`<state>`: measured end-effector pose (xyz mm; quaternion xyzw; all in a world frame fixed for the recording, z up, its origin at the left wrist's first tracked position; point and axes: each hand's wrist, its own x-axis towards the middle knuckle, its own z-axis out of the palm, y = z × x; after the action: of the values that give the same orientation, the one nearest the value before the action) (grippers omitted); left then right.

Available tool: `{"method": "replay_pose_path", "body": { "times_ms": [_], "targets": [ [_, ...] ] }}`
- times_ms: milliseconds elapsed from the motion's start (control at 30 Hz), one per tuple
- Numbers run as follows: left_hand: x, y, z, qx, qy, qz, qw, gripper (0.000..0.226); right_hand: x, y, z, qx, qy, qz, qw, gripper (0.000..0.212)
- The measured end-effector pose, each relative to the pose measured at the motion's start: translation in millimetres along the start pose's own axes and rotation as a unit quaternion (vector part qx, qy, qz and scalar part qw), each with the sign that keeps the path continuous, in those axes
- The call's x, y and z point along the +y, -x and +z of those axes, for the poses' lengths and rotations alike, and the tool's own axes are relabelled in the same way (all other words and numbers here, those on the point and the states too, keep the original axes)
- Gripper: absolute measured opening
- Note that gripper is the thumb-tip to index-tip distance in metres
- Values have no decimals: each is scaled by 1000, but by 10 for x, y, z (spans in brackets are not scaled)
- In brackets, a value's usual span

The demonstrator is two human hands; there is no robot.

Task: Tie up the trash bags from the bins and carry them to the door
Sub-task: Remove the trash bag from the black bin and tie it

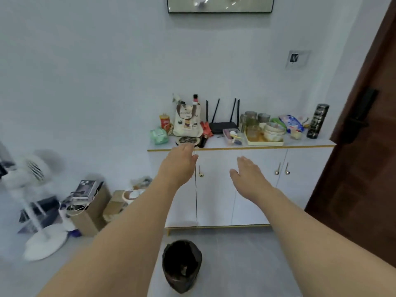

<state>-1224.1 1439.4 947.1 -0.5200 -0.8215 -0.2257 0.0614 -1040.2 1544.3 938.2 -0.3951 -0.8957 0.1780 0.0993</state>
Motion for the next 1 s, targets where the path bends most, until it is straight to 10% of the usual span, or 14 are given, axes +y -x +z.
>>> {"method": "replay_pose_path", "body": {
  "times_ms": [600, 1000],
  "targets": [
    [-2092, -624, 977, -73, 8, -97, 993, 45, -517, -1553, 1532, -93, -126, 36, 987, 54],
    [-3691, 601, 4557, -147, 129, -237, 952, 39, 886, -1711, 5346, -123, -293, 319, 893, 47]
  ]
}}
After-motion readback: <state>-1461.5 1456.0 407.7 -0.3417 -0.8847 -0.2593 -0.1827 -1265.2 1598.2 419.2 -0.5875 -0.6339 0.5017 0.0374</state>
